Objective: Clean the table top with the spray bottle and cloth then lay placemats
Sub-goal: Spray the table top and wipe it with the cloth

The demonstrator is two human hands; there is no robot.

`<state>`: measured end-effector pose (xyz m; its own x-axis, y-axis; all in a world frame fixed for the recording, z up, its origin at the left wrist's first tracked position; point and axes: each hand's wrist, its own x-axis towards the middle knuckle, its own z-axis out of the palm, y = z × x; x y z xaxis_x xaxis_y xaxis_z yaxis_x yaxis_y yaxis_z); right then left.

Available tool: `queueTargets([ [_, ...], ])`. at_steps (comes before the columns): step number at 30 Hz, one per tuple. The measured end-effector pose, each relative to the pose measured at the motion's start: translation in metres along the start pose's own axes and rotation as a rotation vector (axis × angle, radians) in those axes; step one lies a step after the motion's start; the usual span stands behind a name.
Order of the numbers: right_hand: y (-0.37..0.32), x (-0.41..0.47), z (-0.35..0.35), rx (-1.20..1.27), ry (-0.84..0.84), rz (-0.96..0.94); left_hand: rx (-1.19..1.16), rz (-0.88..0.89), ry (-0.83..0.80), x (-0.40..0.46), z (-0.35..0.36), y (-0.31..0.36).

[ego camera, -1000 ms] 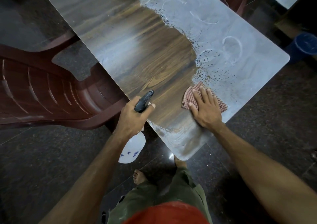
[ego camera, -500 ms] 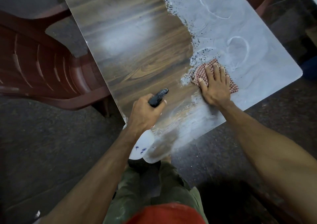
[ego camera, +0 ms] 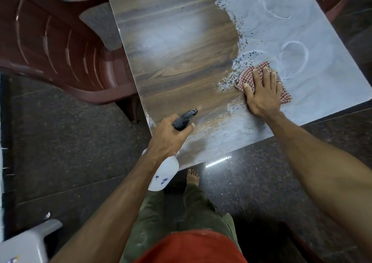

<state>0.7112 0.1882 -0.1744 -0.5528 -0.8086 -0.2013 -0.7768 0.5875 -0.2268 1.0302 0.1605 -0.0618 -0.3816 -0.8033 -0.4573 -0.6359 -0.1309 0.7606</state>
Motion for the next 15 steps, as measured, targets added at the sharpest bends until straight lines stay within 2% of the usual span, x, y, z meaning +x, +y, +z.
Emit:
queueTargets([
  [5, 0.001, 0.0, 0.0, 0.001, -0.025, -0.011, 0.014, 0.014, -0.039, -0.016, 0.011, -0.008],
  [9, 0.001, -0.001, -0.001, -0.01, -0.024, -0.015, 0.032, 0.036, -0.13, -0.028, 0.018, -0.016],
  [15, 0.001, -0.001, 0.002, -0.031, -0.019, -0.015, 0.073, 0.035, -0.149, -0.039, 0.021, -0.025],
])
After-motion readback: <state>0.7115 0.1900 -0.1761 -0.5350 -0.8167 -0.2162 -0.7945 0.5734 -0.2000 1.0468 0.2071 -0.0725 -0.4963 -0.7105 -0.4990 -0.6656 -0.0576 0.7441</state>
